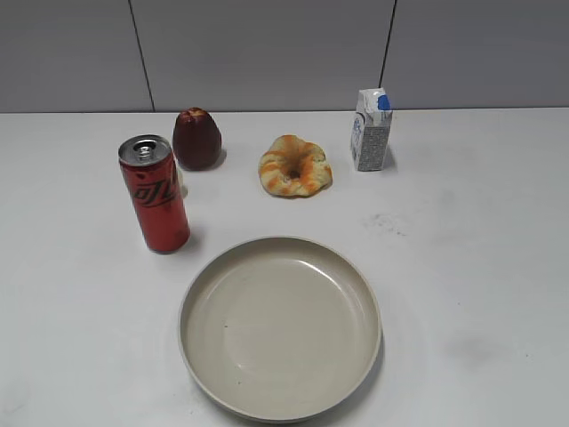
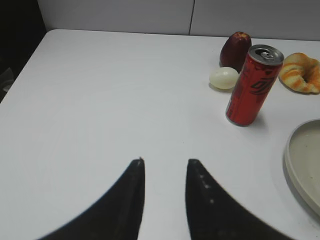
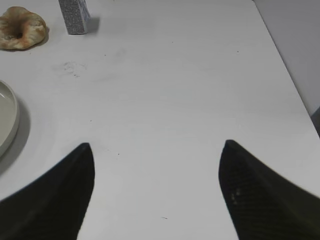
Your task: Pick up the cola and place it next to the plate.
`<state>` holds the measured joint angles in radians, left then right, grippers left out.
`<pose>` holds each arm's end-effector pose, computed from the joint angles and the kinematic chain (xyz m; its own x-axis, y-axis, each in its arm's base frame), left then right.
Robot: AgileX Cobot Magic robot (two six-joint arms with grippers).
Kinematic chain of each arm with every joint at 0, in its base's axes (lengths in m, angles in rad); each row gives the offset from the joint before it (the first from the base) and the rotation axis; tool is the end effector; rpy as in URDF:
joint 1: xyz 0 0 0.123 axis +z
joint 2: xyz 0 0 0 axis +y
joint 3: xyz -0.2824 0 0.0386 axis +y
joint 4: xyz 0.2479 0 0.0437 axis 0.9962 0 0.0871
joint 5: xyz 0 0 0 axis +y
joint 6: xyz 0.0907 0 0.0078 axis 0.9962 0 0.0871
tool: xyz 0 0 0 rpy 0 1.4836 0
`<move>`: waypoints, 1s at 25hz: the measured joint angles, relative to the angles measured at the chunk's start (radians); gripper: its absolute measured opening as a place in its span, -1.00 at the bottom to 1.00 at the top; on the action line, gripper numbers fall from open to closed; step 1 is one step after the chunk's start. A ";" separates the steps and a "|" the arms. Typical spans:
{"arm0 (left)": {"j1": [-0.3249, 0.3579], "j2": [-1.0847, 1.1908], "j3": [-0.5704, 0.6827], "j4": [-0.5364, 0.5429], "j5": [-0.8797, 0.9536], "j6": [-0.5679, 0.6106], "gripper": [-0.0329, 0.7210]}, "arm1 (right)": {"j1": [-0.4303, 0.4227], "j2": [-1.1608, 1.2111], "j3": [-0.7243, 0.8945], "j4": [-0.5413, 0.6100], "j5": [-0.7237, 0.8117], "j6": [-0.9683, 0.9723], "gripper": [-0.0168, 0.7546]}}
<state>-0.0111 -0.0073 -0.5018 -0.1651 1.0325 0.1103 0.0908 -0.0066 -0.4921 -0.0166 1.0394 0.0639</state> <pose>-0.0058 -0.0128 0.2808 -0.4134 0.0294 -0.9101 0.1497 0.9881 -0.0360 -0.0039 -0.0017 0.2767 -0.4399 0.0156 -0.8979 -0.0535 0.9976 0.0436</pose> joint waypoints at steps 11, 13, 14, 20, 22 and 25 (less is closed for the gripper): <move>0.000 0.000 0.000 0.000 0.000 0.000 -0.31 | 0.000 0.184 -0.016 0.007 -0.235 0.000 0.56; 0.000 0.000 0.000 0.000 0.000 0.000 -0.31 | 0.000 0.271 -0.011 0.017 -0.363 -0.001 0.56; 0.000 0.000 0.000 0.000 0.000 0.000 -0.31 | 0.000 0.327 -0.009 0.017 -0.413 -0.001 0.56; 0.000 0.000 0.000 0.000 0.000 0.000 -0.31 | 0.000 0.738 -0.059 0.131 -0.621 -0.070 0.56; 0.000 0.000 0.000 0.000 0.000 0.000 -0.31 | 0.008 0.877 -0.116 0.215 -0.623 -0.147 0.56; 0.000 0.000 0.000 0.000 0.000 0.000 -0.31 | 0.065 1.084 -0.239 0.290 -0.614 -0.233 0.56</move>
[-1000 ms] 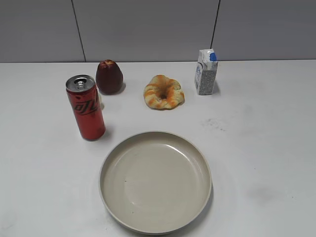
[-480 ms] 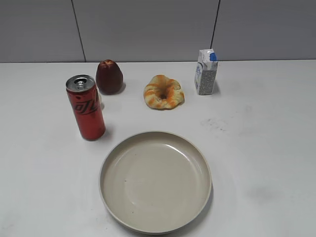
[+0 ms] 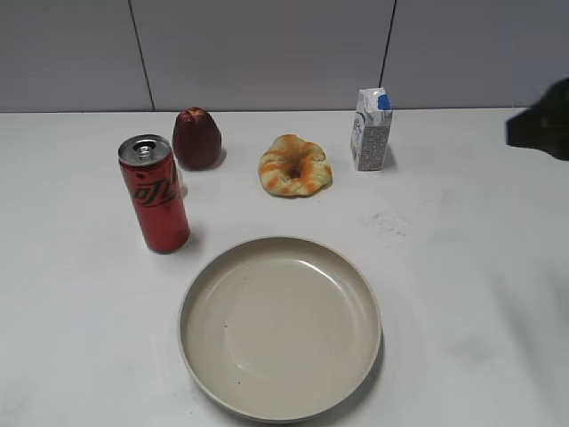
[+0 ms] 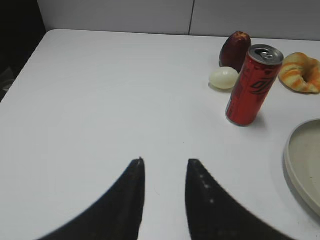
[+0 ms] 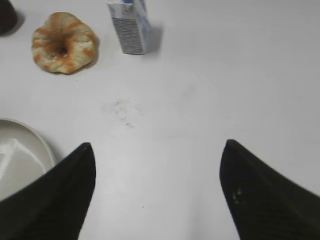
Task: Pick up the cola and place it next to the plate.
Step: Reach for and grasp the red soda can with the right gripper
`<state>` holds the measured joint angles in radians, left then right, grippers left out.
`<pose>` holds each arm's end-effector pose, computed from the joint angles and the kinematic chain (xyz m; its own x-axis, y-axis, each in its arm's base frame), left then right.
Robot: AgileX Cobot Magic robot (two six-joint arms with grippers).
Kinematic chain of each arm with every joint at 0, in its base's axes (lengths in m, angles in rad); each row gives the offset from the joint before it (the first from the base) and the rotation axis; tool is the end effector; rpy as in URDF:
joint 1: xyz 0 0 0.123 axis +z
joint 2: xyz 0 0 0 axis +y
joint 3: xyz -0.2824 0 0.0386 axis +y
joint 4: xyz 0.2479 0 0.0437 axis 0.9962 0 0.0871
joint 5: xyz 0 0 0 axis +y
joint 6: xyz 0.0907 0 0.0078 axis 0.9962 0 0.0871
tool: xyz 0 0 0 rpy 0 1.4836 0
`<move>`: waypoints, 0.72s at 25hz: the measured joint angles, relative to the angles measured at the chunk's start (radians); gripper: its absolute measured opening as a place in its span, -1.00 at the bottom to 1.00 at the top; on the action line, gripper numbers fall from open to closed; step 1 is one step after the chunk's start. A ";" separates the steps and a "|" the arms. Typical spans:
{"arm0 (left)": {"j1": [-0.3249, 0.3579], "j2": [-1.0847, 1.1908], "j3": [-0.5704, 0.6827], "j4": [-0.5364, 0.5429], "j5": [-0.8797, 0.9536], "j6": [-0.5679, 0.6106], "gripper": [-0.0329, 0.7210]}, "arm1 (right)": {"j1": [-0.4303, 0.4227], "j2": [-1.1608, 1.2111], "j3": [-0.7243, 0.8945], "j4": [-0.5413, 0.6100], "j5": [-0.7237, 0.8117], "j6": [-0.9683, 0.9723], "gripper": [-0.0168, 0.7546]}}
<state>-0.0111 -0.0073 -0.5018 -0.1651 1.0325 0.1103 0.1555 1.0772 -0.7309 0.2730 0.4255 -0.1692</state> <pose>-0.0058 -0.0128 0.2808 -0.4134 0.0294 -0.9101 0.1497 0.9881 -0.0360 0.2148 0.0440 0.2906 -0.6313 -0.0181 -0.7754 -0.1899 0.9729 0.1319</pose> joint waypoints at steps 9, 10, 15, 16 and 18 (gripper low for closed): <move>0.000 0.000 0.000 0.000 0.000 0.000 -0.31 | 0.309 0.521 -0.546 0.028 0.233 -0.026 0.56; 0.000 0.000 0.000 0.000 0.000 0.000 -0.31 | 0.343 0.573 -0.622 0.029 0.262 -0.026 0.56; 0.000 0.000 0.000 0.000 0.000 0.000 -0.31 | 0.482 0.787 -0.962 0.031 0.383 -0.026 0.56; 0.000 0.000 0.000 0.000 0.000 0.000 -0.31 | 0.502 0.829 -1.030 0.031 0.402 -0.026 0.56; 0.000 0.000 0.000 0.000 0.000 0.000 -0.31 | 0.547 0.904 -1.146 0.031 0.437 -0.026 0.59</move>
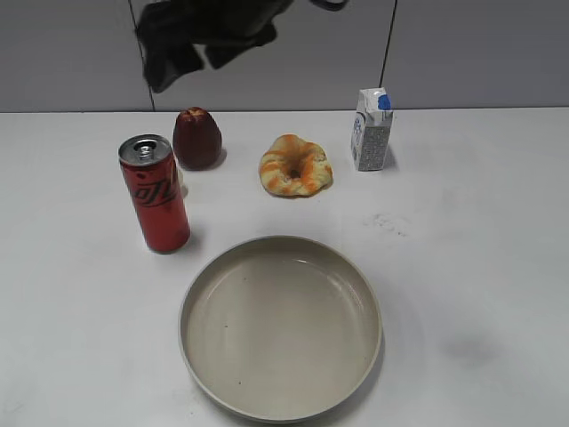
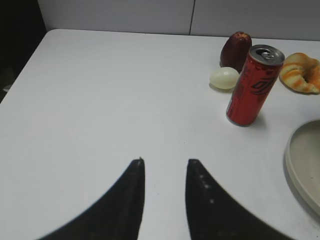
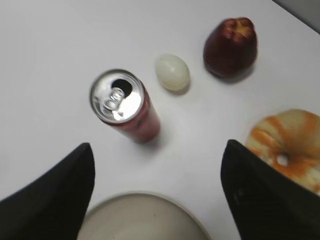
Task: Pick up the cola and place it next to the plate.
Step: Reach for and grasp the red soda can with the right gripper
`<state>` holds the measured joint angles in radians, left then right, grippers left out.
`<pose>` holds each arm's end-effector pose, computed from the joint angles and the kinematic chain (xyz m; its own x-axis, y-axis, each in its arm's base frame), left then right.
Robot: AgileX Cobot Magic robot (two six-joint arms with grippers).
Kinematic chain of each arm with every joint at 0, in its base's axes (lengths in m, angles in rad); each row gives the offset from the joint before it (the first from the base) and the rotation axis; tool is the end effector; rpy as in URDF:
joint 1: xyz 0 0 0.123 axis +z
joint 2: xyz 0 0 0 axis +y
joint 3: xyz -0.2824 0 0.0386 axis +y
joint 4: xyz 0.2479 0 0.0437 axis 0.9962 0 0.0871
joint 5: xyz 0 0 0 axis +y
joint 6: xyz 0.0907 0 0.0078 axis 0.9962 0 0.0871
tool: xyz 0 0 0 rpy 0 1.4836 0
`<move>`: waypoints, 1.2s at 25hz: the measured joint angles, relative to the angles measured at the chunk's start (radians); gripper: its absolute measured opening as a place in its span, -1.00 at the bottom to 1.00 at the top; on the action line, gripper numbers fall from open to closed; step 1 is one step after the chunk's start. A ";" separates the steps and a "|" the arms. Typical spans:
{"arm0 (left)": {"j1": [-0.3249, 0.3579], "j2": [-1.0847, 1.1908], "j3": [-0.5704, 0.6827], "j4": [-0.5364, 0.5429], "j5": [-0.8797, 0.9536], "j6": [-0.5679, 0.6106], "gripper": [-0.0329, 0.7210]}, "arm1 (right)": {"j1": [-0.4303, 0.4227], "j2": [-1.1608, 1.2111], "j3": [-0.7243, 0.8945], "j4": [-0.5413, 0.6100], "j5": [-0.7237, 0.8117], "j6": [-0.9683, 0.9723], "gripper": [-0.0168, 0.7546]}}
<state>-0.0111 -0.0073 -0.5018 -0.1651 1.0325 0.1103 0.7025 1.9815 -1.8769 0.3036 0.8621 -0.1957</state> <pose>-0.0058 -0.0128 0.2808 -0.4134 0.0294 -0.9101 0.1497 0.9881 -0.0360 0.3356 0.3112 0.3170 -0.5806 -0.4846 -0.6543 -0.7396 0.6499 0.1750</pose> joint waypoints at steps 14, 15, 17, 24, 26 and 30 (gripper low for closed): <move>0.000 0.000 0.000 0.000 0.000 0.000 -0.31 | 0.101 0.307 -0.299 -0.034 0.020 0.000 0.75; 0.000 0.000 0.000 0.000 0.000 0.000 -0.31 | 0.101 0.315 -0.299 -0.036 0.010 0.000 0.75; 0.000 0.000 0.000 0.000 0.000 0.000 -0.31 | 0.101 0.332 -0.299 -0.036 0.005 0.000 0.75; 0.000 0.000 0.000 0.000 0.000 0.000 -0.31 | 0.101 0.383 -0.299 -0.036 -0.008 -0.001 0.75; 0.000 0.000 0.000 0.000 0.000 0.000 -0.31 | 0.101 0.396 -0.299 -0.036 -0.014 -0.001 0.73; 0.000 0.000 0.000 0.000 0.000 0.000 -0.31 | 0.101 0.419 -0.299 -0.036 -0.017 -0.001 0.49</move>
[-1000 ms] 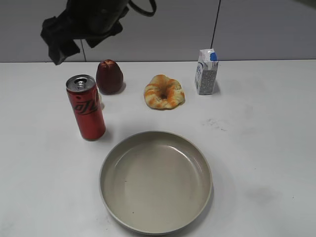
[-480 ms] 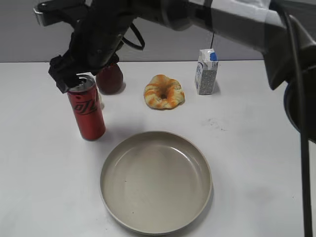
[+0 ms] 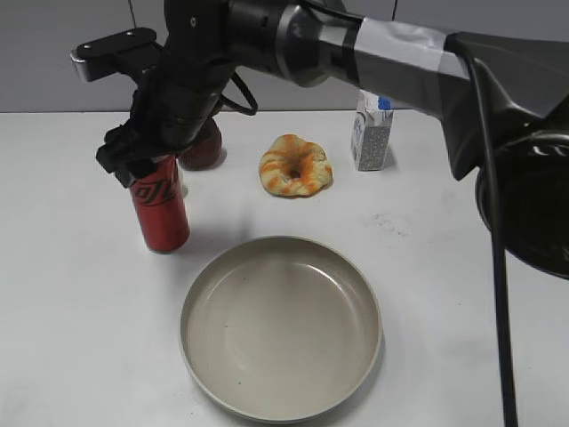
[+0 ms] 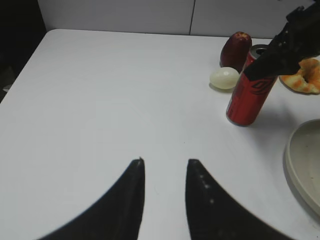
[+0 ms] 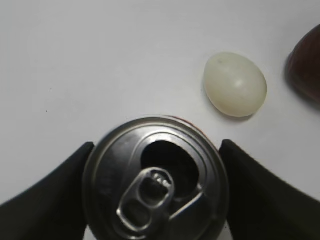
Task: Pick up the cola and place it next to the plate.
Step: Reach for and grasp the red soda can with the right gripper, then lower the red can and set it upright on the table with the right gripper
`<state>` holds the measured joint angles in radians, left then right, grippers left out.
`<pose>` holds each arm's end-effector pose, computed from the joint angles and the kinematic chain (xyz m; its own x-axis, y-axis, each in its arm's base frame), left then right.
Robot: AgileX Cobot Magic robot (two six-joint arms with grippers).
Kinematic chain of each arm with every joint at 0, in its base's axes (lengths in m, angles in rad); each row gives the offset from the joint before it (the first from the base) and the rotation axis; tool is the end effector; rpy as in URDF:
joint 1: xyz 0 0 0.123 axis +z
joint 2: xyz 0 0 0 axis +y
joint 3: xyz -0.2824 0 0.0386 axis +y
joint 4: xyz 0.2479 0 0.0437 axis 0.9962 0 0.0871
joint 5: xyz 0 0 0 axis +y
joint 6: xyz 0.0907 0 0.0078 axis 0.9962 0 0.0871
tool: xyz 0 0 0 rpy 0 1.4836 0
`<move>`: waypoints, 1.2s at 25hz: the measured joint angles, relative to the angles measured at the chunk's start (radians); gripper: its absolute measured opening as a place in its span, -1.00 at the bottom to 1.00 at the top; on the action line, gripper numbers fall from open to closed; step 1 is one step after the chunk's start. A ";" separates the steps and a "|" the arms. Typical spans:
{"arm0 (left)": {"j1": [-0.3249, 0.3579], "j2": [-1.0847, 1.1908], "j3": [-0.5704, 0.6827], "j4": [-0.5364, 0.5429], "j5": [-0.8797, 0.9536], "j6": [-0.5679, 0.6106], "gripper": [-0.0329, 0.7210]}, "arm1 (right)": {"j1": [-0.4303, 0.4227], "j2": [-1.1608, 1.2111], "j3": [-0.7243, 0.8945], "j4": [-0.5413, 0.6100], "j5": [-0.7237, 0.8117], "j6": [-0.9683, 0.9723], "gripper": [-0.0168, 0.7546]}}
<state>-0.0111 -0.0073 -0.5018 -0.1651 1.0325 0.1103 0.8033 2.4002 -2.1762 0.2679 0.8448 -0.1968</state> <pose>-0.0058 -0.0128 0.2808 -0.4134 0.0294 -0.9101 0.1497 0.9881 -0.0360 0.3596 0.3987 0.1994 -0.5572 -0.6008 -0.5732 -0.7932 0.5894 0.1531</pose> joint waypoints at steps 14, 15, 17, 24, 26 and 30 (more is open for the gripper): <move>0.000 0.000 0.000 0.000 0.000 0.000 -0.31 | -0.055 -0.231 0.014 -0.038 0.175 0.000 0.35; 0.000 0.000 0.000 0.000 0.000 0.000 -0.31 | -0.083 -0.283 0.043 -0.041 0.187 0.000 0.35; 0.000 0.000 0.000 0.000 0.000 0.000 -0.31 | -0.132 -0.404 0.110 -0.050 0.196 0.000 0.35; 0.000 0.000 0.000 0.000 0.000 0.000 -0.31 | -0.306 -0.832 0.570 -0.140 0.207 0.004 0.35; 0.000 0.000 0.000 0.000 0.000 0.000 -0.31 | -0.347 -0.931 0.733 -0.145 0.192 0.009 0.35; 0.000 0.000 0.000 0.000 0.000 0.000 -0.31 | -0.377 -1.098 1.037 -0.145 0.063 0.020 0.35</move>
<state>-0.0111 -0.0073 -0.5018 -0.1651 1.0325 0.1103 0.4267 1.3023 -1.1389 0.1231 0.9078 -0.1771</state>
